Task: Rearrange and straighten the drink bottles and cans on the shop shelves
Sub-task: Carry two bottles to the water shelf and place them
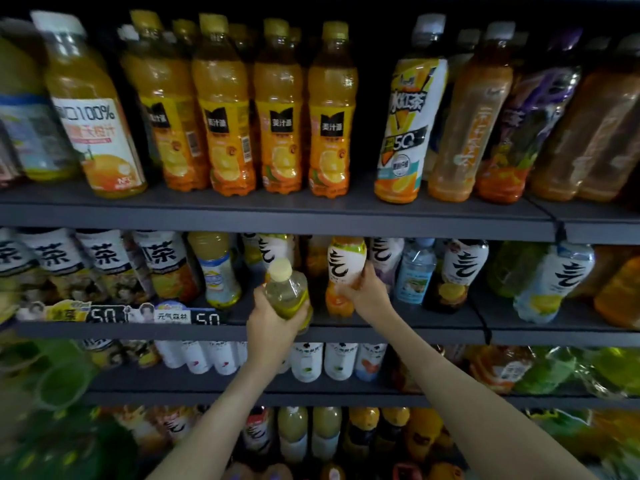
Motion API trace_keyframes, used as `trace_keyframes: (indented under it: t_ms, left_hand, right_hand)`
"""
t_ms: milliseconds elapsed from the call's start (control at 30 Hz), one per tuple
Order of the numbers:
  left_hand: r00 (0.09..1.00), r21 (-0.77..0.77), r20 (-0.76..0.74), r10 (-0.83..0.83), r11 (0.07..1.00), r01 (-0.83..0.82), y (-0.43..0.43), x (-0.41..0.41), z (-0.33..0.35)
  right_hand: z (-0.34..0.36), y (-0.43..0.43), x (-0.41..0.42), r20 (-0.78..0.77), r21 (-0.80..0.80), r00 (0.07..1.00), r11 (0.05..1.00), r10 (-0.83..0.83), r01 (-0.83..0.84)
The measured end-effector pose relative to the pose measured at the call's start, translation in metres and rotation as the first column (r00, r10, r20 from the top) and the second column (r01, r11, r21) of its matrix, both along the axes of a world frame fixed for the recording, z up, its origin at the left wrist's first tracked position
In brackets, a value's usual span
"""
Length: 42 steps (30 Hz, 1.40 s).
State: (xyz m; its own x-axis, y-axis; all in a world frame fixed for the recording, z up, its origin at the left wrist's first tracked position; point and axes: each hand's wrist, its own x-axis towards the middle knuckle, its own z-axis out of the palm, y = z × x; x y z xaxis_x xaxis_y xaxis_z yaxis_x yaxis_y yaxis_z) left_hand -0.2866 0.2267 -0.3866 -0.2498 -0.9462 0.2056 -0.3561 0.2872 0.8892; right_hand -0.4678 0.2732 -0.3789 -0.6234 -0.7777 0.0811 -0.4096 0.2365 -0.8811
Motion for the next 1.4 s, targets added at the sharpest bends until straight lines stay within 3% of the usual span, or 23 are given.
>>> trace_keyframes:
  t_ms: [333,433,567,633,733,800,1000,1067,1200,1400]
  left_hand:
    - [1.000,0.014,0.025,0.002,1.000,-0.003,-0.003,0.039,0.012]
    - [0.997,0.022,0.066,-0.033,0.999,0.031,-0.002,0.047,0.026]
    - [0.977,0.094,0.183,-0.107,0.991,0.091,-0.001,0.057,0.052]
    - [0.954,0.114,0.249,-0.165,0.984,0.140,0.004,0.059,0.066]
    - [0.900,0.139,0.349,-0.262,0.964,0.227,0.016,0.056,0.084]
    - [0.848,0.143,0.417,-0.328,0.945,0.295,0.026,0.051,0.090]
    - [0.713,0.205,0.505,-0.486,0.870,0.448,0.065,0.040,0.092]
    - [0.663,0.268,0.471,-0.582,0.810,0.521,0.070,0.035,0.093]
    - [0.609,0.418,0.231,-0.759,0.642,0.642,0.081,0.024,0.096]
    - [0.619,0.429,0.053,-0.783,0.578,0.694,0.139,-0.027,0.106]
  right_hand:
    - [0.003,-0.043,0.018,0.055,0.098,0.998,0.995,-0.020,0.014]
    - [0.008,-0.030,0.033,0.136,0.075,0.988,0.995,-0.069,0.059]
    - [0.024,0.004,0.057,0.123,0.028,0.990,0.998,-0.064,0.061]
    - [0.039,0.024,0.070,0.222,0.026,0.975,0.999,0.026,-0.032]
    - [0.058,0.051,0.091,0.463,-0.019,0.851,0.962,0.250,-0.272]
    - [0.062,0.062,0.102,0.488,0.011,0.823,0.941,0.291,-0.339]
    - [0.063,0.103,0.107,0.436,0.142,0.898,0.981,0.056,-0.130]
    - [0.066,0.122,0.102,0.488,0.107,0.873,0.992,0.002,-0.062]
    - [0.080,0.160,0.080,0.601,0.028,0.798,0.999,-0.034,0.022]
    - [0.106,0.226,0.036,0.613,-0.047,0.790,0.998,0.003,0.032]
